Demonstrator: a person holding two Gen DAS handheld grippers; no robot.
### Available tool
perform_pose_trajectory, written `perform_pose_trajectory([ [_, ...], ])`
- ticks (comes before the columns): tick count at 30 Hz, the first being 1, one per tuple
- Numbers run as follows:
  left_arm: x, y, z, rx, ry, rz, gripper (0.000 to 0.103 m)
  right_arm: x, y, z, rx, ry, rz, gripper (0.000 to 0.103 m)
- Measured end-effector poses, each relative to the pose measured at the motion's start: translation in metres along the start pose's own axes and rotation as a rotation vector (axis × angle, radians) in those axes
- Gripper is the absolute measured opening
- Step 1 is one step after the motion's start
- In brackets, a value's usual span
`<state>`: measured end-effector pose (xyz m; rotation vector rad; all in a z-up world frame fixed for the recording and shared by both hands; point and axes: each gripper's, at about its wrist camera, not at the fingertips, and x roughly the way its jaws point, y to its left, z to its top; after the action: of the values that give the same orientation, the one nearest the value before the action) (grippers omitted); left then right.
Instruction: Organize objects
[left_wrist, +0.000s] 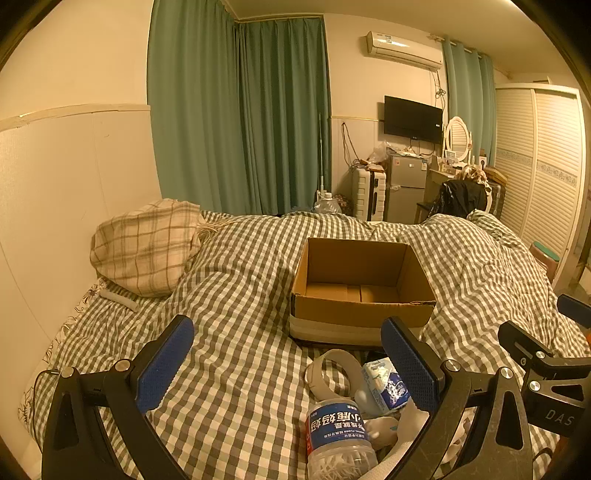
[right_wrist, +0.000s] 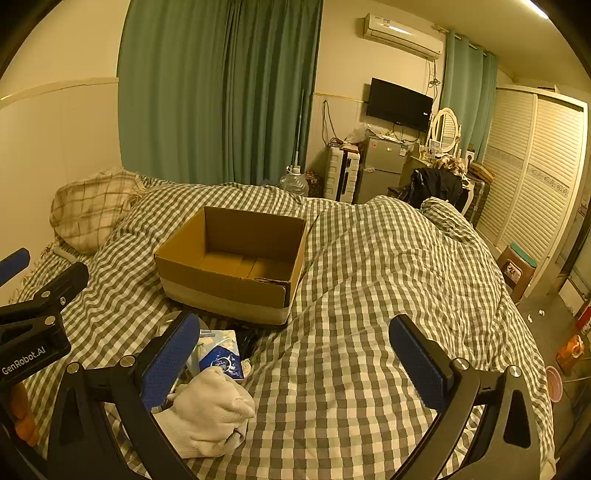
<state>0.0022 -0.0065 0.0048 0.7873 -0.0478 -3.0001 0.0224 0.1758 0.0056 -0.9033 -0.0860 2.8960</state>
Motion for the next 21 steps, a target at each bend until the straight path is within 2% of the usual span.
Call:
perform_pose_trajectory([
  [21, 0.0005, 0.0003, -0.0026, 0.001, 0.002, 0.002, 0.103, -0.0015, 0.0016, -0.0005, -0.001, -0.001, 0.007, 0.103],
])
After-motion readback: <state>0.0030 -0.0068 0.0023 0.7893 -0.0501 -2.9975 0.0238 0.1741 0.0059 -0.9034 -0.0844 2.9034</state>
